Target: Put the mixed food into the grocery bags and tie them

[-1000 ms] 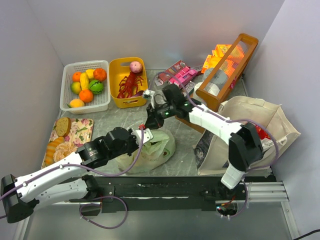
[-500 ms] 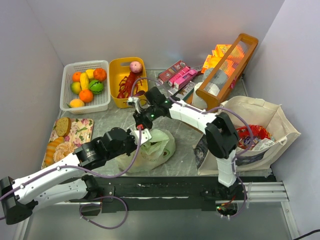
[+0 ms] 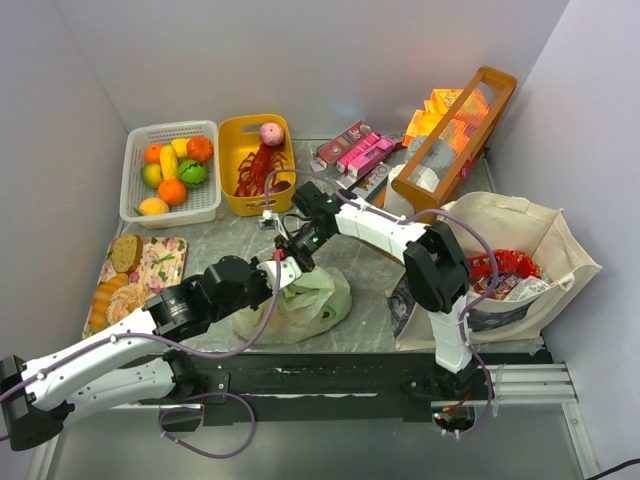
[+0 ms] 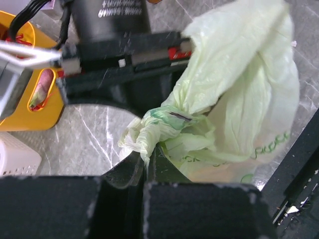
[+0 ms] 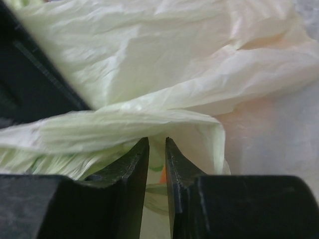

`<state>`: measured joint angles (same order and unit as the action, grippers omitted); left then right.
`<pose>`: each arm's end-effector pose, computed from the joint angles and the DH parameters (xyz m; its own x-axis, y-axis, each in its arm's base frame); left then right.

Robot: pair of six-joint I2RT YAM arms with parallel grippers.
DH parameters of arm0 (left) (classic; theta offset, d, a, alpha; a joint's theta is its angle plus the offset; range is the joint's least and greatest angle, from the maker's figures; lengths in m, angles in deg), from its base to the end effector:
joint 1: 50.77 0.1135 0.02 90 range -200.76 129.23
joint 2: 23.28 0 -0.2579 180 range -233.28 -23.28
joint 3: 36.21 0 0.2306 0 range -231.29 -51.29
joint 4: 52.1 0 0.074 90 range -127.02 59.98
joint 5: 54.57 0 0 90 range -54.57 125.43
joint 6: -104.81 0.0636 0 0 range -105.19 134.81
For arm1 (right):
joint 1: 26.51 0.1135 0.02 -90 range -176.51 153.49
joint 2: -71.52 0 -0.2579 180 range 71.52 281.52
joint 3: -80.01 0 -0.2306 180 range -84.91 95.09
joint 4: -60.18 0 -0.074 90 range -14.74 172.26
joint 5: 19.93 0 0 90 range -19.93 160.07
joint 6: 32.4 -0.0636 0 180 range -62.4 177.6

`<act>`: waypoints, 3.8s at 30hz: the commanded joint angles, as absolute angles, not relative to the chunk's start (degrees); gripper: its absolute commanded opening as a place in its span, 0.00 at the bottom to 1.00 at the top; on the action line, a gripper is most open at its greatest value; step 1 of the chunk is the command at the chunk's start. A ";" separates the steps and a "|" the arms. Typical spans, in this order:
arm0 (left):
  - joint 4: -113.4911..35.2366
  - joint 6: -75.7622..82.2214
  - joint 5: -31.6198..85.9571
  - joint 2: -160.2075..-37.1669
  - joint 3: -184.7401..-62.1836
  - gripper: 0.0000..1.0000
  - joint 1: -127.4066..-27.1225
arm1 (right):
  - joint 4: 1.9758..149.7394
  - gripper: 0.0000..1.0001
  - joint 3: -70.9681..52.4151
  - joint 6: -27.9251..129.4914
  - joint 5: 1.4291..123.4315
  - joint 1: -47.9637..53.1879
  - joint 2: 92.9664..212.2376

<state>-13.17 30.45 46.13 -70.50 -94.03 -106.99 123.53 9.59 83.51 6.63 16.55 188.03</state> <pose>0.1164 -0.1527 0.2804 -0.0584 0.5637 -0.8239 0.7701 0.5506 0.3221 0.2524 0.3137 0.2200 -0.3889 -0.6308 -0.6714 -0.7735 -0.1723 0.6099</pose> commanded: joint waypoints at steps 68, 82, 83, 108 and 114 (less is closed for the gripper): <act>-21.02 22.01 54.06 -73.38 -96.47 0.01 -107.37 | 66.30 0.28 -24.44 42.04 5.57 13.92 169.08; -24.71 24.30 60.74 -78.57 -94.54 0.01 -107.28 | 58.84 0.00 -29.53 34.95 -2.43 8.82 160.65; -25.07 24.13 60.57 -78.22 -94.36 0.01 -107.28 | 57.96 0.00 -29.97 34.23 -3.22 8.21 160.56; -65.84 4.62 66.29 -81.82 -78.90 0.01 -112.11 | 64.46 0.00 -32.79 35.28 13.82 14.00 155.02; -74.63 7.24 62.17 -74.62 -70.20 0.01 -112.11 | 76.44 0.12 -29.02 40.44 17.77 14.00 153.01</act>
<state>-64.09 6.76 66.46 -79.05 -73.69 -112.35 66.86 -33.32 34.96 14.76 13.47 156.97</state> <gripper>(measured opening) 0.037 0.051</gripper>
